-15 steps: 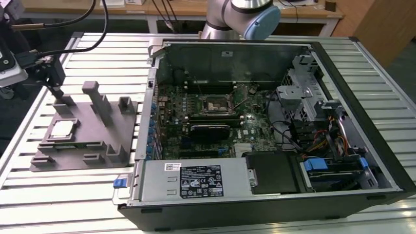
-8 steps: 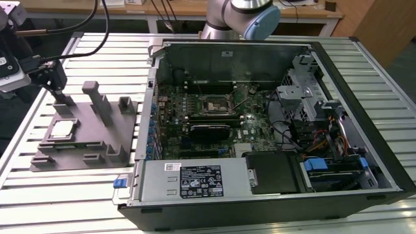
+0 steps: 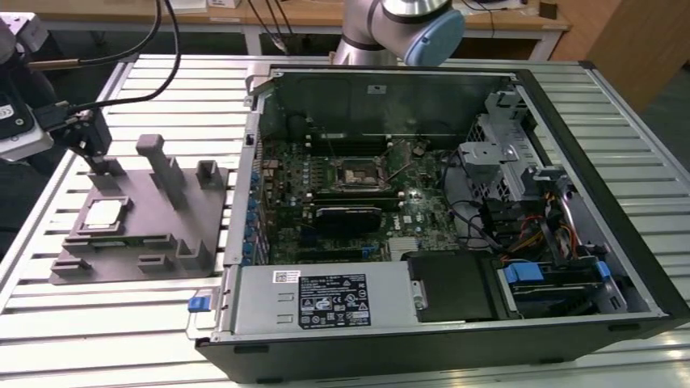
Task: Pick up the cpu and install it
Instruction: 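Pick up the cpu and move it towards the insertion slot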
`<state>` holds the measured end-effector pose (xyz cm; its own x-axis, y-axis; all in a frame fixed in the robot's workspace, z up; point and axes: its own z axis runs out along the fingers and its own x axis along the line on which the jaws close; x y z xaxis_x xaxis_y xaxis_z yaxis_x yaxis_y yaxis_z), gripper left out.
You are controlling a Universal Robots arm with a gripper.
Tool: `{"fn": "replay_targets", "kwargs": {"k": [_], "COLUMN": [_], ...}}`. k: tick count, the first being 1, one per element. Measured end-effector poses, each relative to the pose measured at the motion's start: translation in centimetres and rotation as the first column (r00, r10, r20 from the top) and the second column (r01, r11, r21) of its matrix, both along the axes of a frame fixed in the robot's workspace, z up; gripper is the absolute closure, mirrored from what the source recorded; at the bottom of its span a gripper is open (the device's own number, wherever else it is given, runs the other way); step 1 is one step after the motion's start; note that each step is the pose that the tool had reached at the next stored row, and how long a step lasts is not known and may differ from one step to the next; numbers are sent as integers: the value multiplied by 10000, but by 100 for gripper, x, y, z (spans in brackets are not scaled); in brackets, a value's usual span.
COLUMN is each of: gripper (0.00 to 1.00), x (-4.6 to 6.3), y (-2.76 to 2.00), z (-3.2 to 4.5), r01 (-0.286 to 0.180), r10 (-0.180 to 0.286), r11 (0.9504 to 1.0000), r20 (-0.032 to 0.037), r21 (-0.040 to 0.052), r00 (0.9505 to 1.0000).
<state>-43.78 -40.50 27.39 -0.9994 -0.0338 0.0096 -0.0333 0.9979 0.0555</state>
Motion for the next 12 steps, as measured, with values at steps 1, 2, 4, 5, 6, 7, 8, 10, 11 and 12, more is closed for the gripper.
{"fn": "replay_targets", "kwargs": {"k": [1, 2, 4, 5, 6, 7, 8, 10, 11, 12], "gripper": [29, 29, 29, 29, 29, 29, 29, 29, 29, 29], "x": [-4, -8, -14, -16, -18, -19, -20, -21, -21, -21], "y": [0, 0, -1, -2, -3, -3, -4, -5, -6, -7], "z": [-14, -28, -59, -74, -91, -109, -126, -162, -181, -200], "r01": [0, 0, 0, 0, -1, 0, 0, 2, 1, 0], "r10": [0, 0, 0, 0, 1, 0, 0, -2, -1, 0], "r11": [10000, 10000, 10000, 10000, 10000, 10000, 10000, 10000, 10000, 10000], "r20": [0, 0, 0, -1, 0, 1, 0, -1, 0, 0], "r21": [0, 0, -1, -1, 0, 0, 0, 0, 0, 0], "r00": [10000, 10000, 10000, 10000, 10000, 10000, 10000, 10000, 10000, 10000]}}
